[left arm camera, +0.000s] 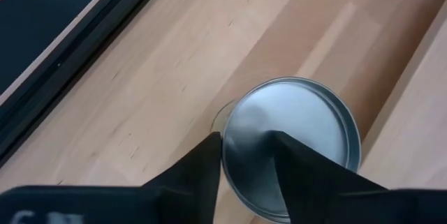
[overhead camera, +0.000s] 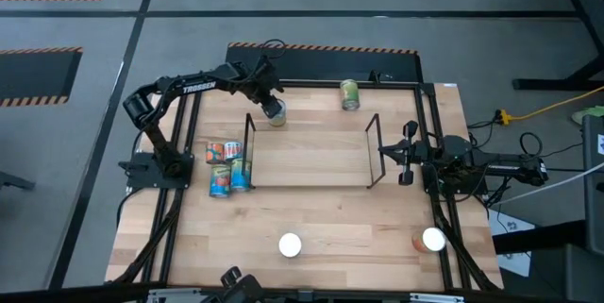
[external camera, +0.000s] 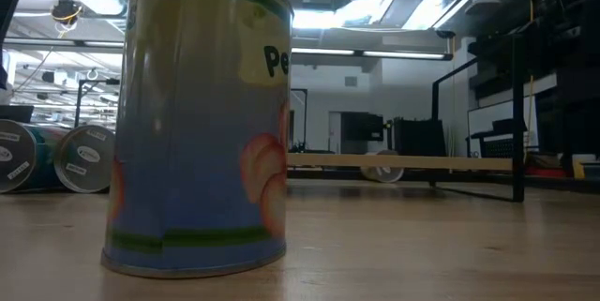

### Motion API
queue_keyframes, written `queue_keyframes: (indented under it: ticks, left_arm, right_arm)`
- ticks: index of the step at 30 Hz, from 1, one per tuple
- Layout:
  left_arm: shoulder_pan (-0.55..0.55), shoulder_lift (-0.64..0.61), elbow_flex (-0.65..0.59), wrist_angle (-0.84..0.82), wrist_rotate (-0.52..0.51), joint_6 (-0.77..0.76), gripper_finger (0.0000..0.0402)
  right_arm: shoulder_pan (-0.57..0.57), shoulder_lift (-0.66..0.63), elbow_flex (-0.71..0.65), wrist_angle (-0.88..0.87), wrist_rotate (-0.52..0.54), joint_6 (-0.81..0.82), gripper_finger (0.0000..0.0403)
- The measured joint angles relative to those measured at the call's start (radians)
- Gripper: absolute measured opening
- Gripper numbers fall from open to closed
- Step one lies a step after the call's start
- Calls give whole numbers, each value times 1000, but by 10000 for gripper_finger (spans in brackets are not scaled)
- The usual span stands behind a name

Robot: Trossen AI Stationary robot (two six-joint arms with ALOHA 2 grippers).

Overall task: Pick and place cans onto a shelf
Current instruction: Put the canned carrots on the shelf

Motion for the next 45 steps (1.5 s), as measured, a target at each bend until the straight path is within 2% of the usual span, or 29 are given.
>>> queue_keyframes:
  ticks: [14, 18, 25, 34, 45]
  left_arm:
    - [0, 1, -1, 4, -4, -8, 9]
    - [0, 2, -2, 21, -1, -34, 5]
    - [-1, -9, -2, 108, 71, -82, 2]
    - [-18, -10, 180, 93, 108, -115, 1]
    - [-143, -13, 436, 25, 102, -189, 0]
  right_arm:
    - [0, 0, 0, 0, 0, 0, 11]
    - [0, 0, 0, 0, 0, 0, 11]
    - [0, 0, 0, 0, 0, 0, 11]
    - [0, 0, 0, 0, 0, 0, 11]
    - [0, 0, 0, 0, 0, 0, 11]
